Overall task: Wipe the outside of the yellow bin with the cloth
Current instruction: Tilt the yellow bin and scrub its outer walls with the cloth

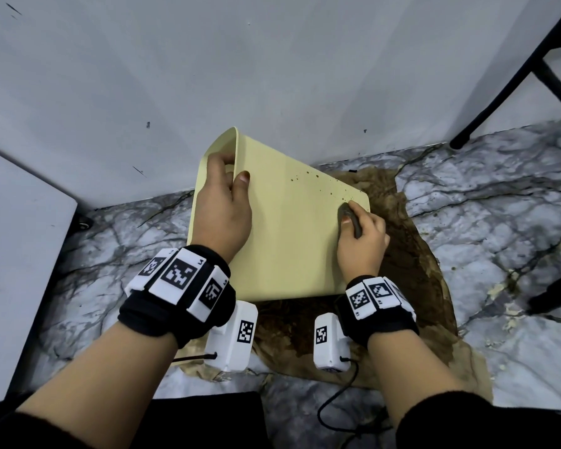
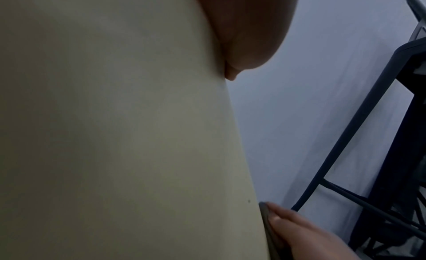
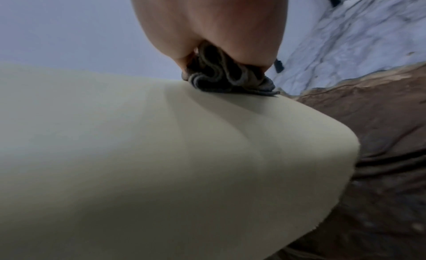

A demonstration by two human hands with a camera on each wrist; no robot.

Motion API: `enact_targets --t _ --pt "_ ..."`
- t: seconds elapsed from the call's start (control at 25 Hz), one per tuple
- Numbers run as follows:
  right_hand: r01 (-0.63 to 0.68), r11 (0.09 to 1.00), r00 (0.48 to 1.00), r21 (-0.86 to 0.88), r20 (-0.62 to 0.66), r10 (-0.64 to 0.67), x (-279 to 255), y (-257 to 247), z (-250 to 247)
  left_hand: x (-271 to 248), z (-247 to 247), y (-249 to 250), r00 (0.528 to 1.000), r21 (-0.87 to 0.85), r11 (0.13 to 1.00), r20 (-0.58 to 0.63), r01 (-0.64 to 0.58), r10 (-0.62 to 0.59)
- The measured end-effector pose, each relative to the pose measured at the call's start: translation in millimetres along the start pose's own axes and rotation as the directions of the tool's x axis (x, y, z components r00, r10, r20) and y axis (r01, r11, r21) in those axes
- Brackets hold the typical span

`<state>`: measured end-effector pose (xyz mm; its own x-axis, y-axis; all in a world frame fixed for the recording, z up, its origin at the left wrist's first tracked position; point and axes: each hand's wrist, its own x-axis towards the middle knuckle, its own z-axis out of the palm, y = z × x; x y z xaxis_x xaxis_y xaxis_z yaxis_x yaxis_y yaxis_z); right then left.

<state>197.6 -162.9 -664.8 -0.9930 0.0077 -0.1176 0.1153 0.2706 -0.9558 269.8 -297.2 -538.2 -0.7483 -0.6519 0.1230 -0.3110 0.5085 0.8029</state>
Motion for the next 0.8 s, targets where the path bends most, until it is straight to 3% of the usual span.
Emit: enact_targets --t 0.24,0.48,0.64,0.8 --pt "0.212 0.974 0.977 0.078 -0.012 -0.212 -26.3 -45.8 35.1 -1.7 -5.8 2.9 0.997 -0.079 0.996 0.053 -0.05 0.054" --pt "0.487 0.87 0.87 0.075 0.035 -0.491 -49.3 -86.1 53.0 1.8 -5.3 -7.2 0.991 0.015 0.991 0.004 -0.132 0.132" --pt "0.439 0.894 0.894 0.088 0.058 -0.445 -37.7 -68.7 47.7 0.5 -6.7 -4.8 0.992 0.02 0.992 0.019 -0.125 0.125" --pt "0.242 0.967 0.968 0.077 0.045 -0.246 -17.8 -37.0 30.8 -2.4 -7.1 -2.6 0.99 0.066 0.988 0.026 -0.14 0.139"
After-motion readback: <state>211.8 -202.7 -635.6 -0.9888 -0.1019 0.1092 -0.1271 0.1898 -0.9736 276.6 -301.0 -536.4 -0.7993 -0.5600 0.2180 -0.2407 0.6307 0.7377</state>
